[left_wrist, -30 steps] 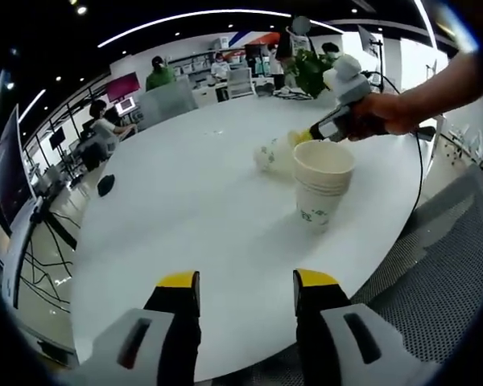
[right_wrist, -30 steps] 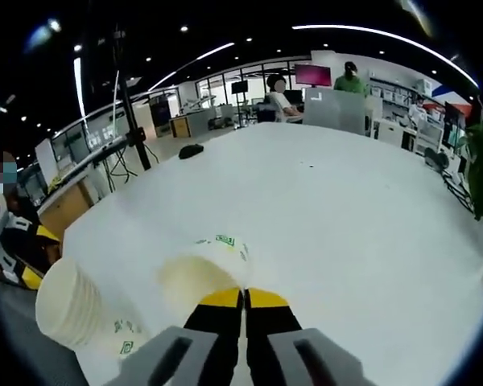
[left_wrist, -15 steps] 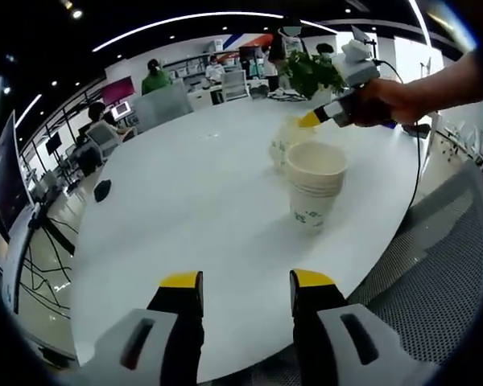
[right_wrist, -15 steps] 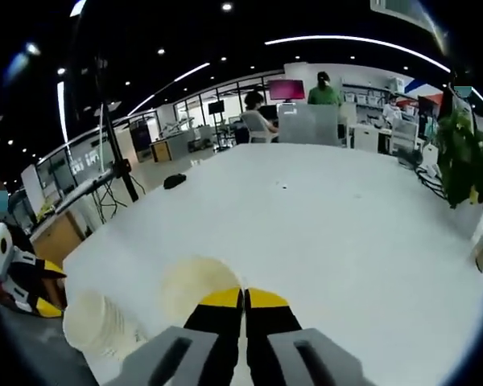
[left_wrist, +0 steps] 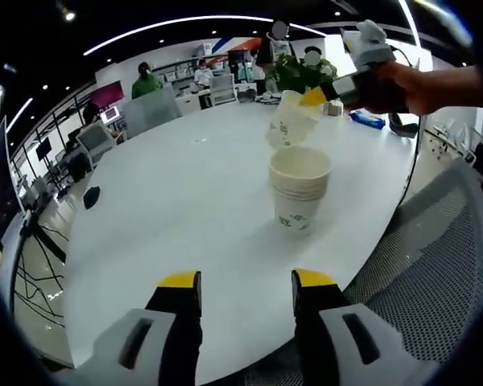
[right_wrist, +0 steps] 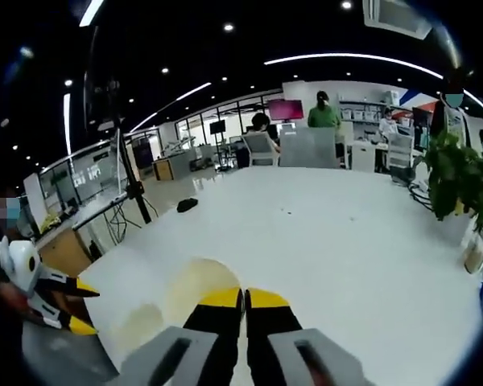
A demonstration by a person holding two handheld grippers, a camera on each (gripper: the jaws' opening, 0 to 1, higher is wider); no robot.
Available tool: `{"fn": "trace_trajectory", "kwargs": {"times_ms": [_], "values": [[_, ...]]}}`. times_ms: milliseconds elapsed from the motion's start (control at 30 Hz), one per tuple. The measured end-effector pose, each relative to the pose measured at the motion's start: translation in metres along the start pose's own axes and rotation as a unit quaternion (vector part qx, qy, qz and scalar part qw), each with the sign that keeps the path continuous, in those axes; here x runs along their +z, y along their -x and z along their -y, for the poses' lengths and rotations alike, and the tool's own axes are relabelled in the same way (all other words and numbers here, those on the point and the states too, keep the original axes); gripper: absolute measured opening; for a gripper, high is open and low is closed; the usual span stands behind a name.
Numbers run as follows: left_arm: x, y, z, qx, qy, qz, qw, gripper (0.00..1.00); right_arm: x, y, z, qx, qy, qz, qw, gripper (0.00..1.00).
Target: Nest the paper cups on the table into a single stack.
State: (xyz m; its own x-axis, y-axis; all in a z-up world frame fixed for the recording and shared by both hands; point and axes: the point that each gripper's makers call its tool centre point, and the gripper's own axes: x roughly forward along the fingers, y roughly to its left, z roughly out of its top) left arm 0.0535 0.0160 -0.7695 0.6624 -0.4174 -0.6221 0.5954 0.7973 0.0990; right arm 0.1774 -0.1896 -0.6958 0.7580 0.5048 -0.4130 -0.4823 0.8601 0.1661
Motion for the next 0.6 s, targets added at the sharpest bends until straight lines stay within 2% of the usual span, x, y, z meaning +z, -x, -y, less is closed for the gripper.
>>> {"fn": "trace_trajectory", "kwargs": {"times_ms": [67, 100, 200, 333, 467, 600], "values": [[0.001, 0.0, 0.002, -0.005, -0.001, 0.002, 1.0, 0.44, 0.005, 0.006, -0.006, 0.001, 0.001, 0.004, 1.0, 0.0], [0.001, 0.0, 0.004, -0.009, -0.002, 0.003, 0.9999, 0.44, 0.013, 0.016, -0.016, 0.004, 0.002, 0.009, 0.9999, 0.0], [0.001, 0.0, 0.006, -0.015, -0.007, 0.003, 0.9999, 0.43, 0.017, 0.022, -0.022, 0.009, 0.007, 0.016, 0.9998, 0.0], [0.002, 0.0, 0.01, -0.023, -0.01, 0.005, 0.9997, 0.43, 0.029, 0.032, -0.039, 0.022, 0.011, 0.031, 0.9992, 0.0], [0.003, 0.0, 0.012, -0.028, -0.012, 0.008, 0.9995, 0.44, 0.034, 0.033, -0.051, 0.036, 0.011, 0.037, 0.9986, 0.0], [0.003, -0.001, 0.014, -0.031, -0.017, 0.008, 0.9993, 0.47, 0.027, 0.033, -0.069, 0.047, 0.017, 0.029, 0.9983, 0.0]]}}
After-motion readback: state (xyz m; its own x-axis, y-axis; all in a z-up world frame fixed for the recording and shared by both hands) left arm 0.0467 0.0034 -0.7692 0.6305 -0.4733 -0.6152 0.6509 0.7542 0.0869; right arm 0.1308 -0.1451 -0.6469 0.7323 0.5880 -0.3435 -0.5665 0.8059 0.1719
